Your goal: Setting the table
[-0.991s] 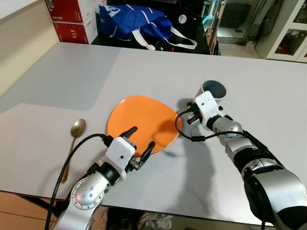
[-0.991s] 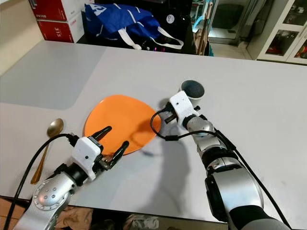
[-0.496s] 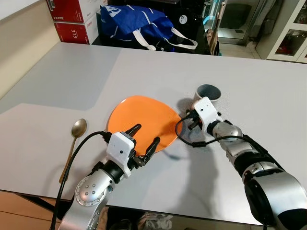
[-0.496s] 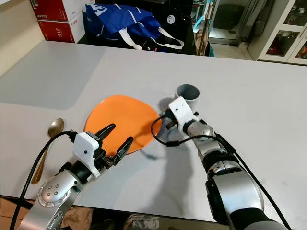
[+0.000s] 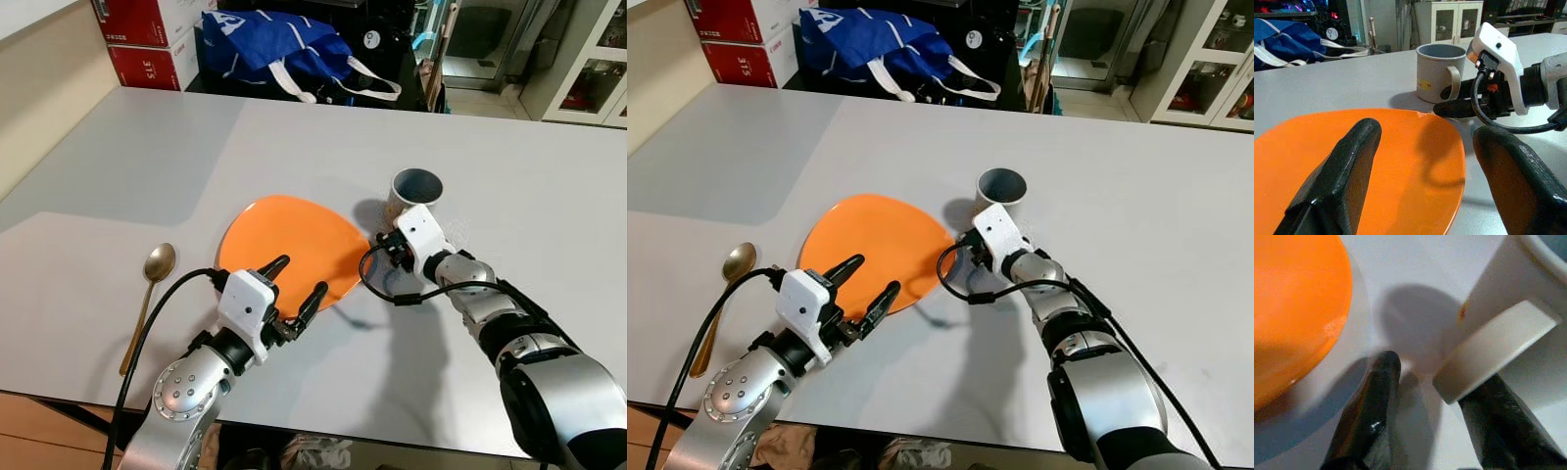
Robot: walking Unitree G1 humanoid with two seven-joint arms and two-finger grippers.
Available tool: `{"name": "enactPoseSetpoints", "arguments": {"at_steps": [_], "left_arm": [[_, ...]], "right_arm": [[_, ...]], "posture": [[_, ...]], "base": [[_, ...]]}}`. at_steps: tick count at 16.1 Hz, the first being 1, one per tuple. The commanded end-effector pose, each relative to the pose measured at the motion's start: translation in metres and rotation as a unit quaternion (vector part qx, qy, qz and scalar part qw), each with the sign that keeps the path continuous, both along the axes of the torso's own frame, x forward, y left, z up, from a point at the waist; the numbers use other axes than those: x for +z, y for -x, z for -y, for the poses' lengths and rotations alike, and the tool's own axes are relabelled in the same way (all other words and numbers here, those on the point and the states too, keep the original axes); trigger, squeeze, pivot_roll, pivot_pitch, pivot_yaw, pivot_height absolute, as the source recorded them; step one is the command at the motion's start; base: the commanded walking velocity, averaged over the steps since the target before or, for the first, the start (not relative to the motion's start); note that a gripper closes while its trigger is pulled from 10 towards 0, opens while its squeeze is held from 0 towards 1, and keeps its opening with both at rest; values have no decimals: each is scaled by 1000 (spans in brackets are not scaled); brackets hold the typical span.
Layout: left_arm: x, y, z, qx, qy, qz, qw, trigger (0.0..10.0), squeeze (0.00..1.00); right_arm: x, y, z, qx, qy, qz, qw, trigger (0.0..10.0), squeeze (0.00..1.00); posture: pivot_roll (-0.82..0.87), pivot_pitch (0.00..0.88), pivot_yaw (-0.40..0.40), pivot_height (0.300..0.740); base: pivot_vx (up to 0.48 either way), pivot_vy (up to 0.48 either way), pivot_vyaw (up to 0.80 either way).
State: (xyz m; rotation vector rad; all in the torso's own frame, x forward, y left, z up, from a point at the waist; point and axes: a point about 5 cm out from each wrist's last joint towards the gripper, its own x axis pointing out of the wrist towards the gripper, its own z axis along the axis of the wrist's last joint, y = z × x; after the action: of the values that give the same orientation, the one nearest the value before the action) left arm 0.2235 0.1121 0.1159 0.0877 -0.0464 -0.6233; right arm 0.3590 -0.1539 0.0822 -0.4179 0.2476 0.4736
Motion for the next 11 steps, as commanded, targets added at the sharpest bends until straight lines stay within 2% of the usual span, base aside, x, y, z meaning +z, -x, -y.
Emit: {"name": "enactPoseSetpoints", "arguments": {"at_steps": [1,4,11], "left_arm": [[5,-2,0,-4,2,8,1000,10000,0],[5,-4,0,-1,3,6,1000,10000,0],[4,-6,-1,-1,5,1,1000,10000,0]], "right_arm": [[-1,1,10,-11,0,-2,1000,10000,1000],[6,-1,16,-19,-13,11,1000,10000,1000],[8,-1,17,-20,-27,17,999,10000,1000]], "posture": [[9,32,-16,740],[0,34,-16,740],[-7,12,-12,740]], "base": [[0,0,0],[0,0,0],[0,0,0]]}}
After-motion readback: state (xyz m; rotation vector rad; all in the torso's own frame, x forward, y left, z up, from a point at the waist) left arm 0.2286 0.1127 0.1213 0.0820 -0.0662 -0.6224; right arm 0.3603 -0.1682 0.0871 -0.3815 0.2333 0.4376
